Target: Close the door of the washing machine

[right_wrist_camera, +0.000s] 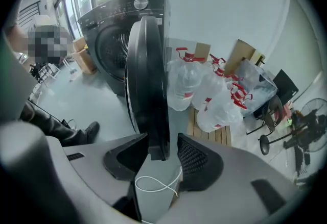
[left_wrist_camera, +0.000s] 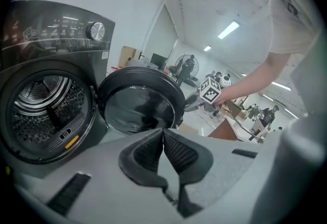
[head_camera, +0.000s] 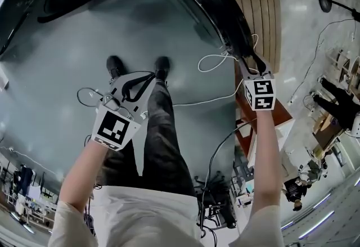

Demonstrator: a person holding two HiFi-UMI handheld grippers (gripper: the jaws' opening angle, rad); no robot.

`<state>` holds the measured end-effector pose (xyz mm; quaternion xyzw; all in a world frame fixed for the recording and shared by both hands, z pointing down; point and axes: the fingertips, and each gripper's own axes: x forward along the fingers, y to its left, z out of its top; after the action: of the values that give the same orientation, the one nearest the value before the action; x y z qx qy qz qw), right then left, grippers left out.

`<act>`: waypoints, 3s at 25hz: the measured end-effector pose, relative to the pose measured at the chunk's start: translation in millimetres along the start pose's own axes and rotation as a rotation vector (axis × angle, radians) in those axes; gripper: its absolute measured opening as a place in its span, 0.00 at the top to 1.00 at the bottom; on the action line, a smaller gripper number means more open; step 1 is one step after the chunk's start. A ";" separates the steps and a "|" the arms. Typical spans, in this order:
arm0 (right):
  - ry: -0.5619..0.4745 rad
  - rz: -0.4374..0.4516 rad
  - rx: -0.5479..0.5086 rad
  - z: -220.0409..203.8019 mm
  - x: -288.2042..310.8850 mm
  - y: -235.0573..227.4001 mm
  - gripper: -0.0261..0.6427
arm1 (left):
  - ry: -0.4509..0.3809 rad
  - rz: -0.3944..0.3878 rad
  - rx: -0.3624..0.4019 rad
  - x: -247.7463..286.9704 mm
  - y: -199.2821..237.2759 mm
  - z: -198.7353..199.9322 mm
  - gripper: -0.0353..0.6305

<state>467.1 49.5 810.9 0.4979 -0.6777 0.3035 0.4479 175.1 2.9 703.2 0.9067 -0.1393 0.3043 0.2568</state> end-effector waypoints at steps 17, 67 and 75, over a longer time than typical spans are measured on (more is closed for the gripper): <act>0.019 0.013 -0.063 -8.7 9.0 34.2 0.83 | -0.024 0.056 -0.020 -11.5 5.9 -38.6 0.93; 0.021 0.336 0.243 153.6 72.8 424.2 0.72 | -0.103 0.318 -0.276 -186.1 140.7 -171.4 0.93; -0.046 0.351 0.247 216.7 98.9 455.7 0.72 | -0.132 0.366 -0.334 -206.8 162.6 -187.0 0.93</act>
<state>-40.6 -30.3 826.8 0.4303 -0.7218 0.4462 0.3079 -141.7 -9.1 763.9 0.8293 -0.3658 0.2587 0.3341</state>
